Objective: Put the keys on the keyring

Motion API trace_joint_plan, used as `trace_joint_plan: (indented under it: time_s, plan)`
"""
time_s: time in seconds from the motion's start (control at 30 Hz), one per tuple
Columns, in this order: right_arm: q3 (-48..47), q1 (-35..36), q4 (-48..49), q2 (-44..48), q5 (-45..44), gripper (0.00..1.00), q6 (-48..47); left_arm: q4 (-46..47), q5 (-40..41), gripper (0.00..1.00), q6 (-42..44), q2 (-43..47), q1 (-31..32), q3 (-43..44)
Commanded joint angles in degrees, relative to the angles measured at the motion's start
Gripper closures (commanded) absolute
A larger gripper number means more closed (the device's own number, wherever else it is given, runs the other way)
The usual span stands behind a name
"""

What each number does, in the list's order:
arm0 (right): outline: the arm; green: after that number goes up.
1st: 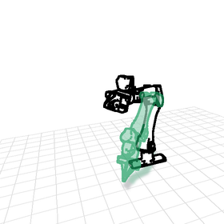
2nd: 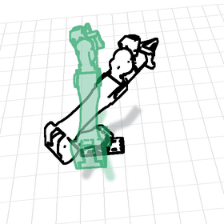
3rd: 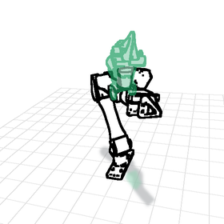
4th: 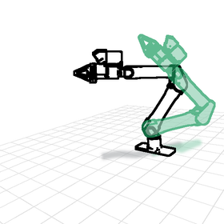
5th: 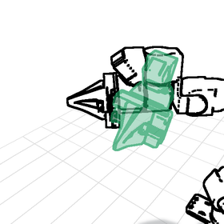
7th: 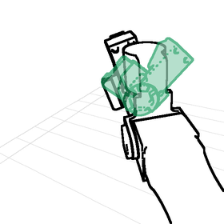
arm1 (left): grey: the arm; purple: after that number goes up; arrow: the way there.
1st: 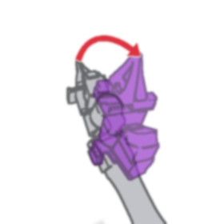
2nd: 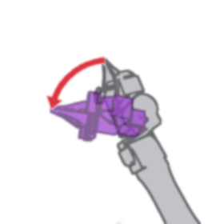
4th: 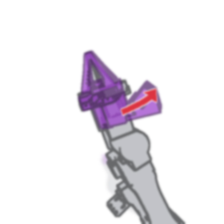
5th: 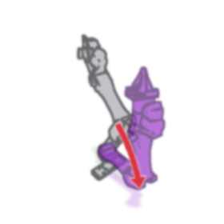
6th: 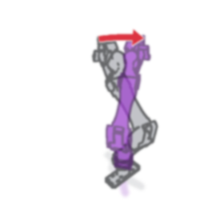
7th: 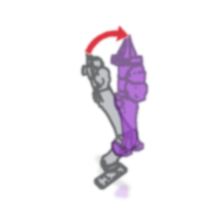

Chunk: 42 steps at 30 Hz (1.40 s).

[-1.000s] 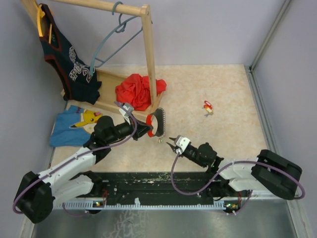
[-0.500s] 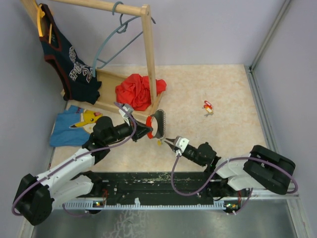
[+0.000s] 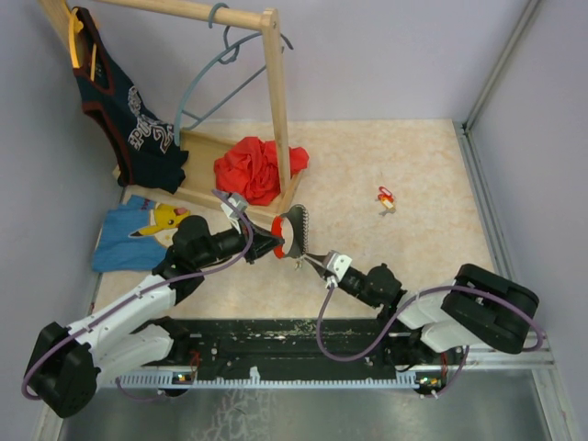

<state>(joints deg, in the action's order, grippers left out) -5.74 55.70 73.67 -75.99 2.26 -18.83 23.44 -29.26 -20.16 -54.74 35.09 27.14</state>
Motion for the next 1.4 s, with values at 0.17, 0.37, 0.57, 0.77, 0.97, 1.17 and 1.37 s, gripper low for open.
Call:
trace_joint_plan:
  time_s: [0.17, 0.37, 0.57, 0.77, 0.97, 1.17, 1.37]
  plan:
    - [-2.4, 0.0, 5.2, -1.4, 0.0, 0.83, 1.2, 2.6, -1.2, 0.99, -0.7, 0.8, -0.3, 0.2]
    - [-1.3, 0.0, 6.6, -2.0, -2.0, 0.78, 0.9, 2.0, -0.9, 0.99, -0.5, 1.3, -0.3, 0.4]
    - [-1.1, 0.1, 7.9, -2.2, -1.5, 0.78, 0.7, 1.7, -0.8, 0.99, -0.5, 1.3, -0.3, 0.4]
    - [-0.7, 0.0, 8.3, -2.4, -1.9, 0.78, 0.5, 1.3, 0.0, 0.99, -0.5, 1.5, -0.3, 0.4]
    - [0.1, 0.0, 8.1, -2.2, -2.0, 0.78, -0.9, 0.2, 1.8, 0.99, -0.7, 1.7, -0.3, 0.7]
    - [-0.4, 0.0, 8.3, -3.1, -0.6, 0.78, -1.3, 0.0, 1.4, 0.99, -1.0, 1.5, -0.3, 0.8]
    - [-0.6, 0.0, 7.3, -3.4, 1.5, 0.79, -1.6, -0.6, 1.9, 0.99, -1.0, 2.2, -0.3, 0.9]
